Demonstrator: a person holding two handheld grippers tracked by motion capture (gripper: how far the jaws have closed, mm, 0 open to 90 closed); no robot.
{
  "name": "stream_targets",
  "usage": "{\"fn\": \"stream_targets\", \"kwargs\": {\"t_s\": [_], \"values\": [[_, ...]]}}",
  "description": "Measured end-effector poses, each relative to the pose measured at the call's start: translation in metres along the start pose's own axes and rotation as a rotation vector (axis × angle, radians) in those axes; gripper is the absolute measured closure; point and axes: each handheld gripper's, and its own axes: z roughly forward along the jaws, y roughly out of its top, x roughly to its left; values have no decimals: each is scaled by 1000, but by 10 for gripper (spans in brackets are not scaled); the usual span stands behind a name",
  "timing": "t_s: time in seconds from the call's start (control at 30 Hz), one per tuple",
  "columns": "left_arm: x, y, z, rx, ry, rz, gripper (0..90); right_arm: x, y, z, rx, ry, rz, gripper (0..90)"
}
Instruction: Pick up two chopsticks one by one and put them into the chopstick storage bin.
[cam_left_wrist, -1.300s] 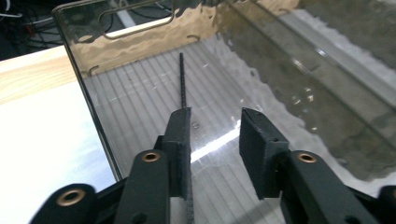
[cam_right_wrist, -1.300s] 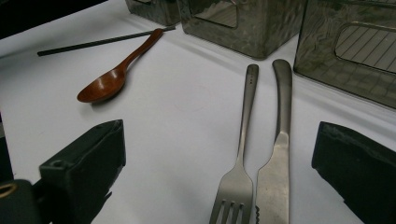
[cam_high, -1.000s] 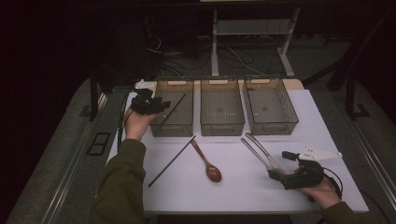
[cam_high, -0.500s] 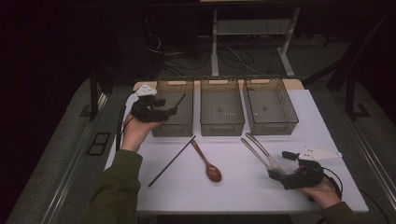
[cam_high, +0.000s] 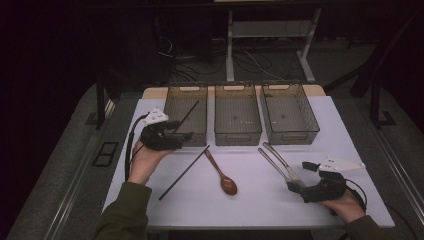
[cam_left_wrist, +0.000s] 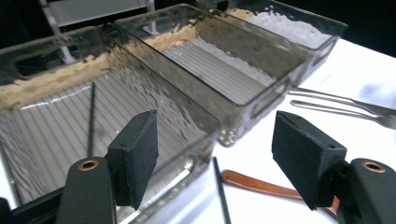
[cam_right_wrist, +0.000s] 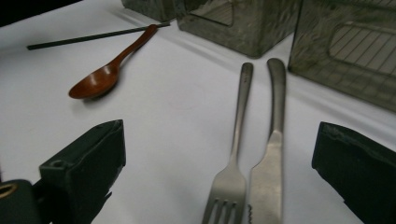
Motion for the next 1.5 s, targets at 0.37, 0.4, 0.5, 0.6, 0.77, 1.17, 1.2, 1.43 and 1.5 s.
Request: {"fn": "stream_targets", "kwargs": {"t_s": [0.37,0.4,0.5,0.6,0.77,1.17,1.2,1.43,1.5], "values": [[-14,-30,-2,24,-1,-7,255,3,2,2,4,32,-59,20],[-15,-33,-3,22,5,-11,251,3,1,2,6,32,-66,20],[-18,-42,-3,20,15,-15,230,4,-1,2,1,30,-56,20],[-21,-49,-4,16,19,-9,213,3,-2,0,-6,29,-48,21],[-28,-58,-5,15,15,-2,182,1,-2,-1,-18,30,-27,21],[-34,-85,-16,53,37,11,157,2,-3,0,-14,27,-17,20],[-35,-87,-18,61,41,15,157,1,-3,0,-13,27,-17,21],[-33,-106,-24,88,50,-18,207,2,-3,0,-14,21,-19,21],[-31,-107,-25,95,48,-27,233,2,-3,0,-13,21,-20,21]]}}
